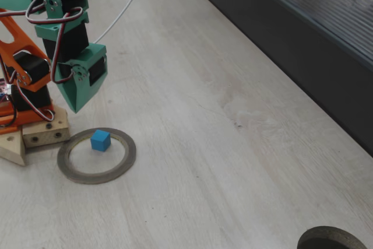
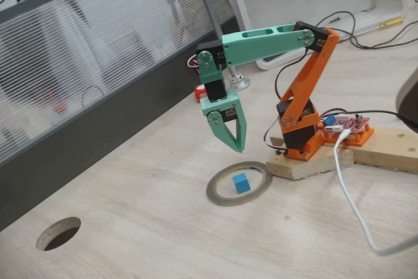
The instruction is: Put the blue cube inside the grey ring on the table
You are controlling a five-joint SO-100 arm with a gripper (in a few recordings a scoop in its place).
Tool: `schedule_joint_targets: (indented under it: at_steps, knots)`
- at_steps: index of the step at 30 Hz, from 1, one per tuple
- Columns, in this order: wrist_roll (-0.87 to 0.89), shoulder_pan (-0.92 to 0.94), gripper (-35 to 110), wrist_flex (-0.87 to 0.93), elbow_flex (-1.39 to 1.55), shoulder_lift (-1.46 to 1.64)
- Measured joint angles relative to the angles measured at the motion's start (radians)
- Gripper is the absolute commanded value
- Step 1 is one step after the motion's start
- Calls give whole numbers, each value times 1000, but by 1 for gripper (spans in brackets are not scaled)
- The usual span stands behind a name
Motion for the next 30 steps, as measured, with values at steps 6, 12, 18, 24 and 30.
schedule_joint_targets:
  at_steps: [6, 12, 18, 24, 30]
  knots:
    - [0, 0, 1, -8, 0, -121]
    - [0, 2, 1, -9, 0, -181]
    - [0, 0, 1, -9, 0, -181]
    - [0, 0, 1, -9, 3, -181]
    - [0, -8, 1, -9, 3, -181]
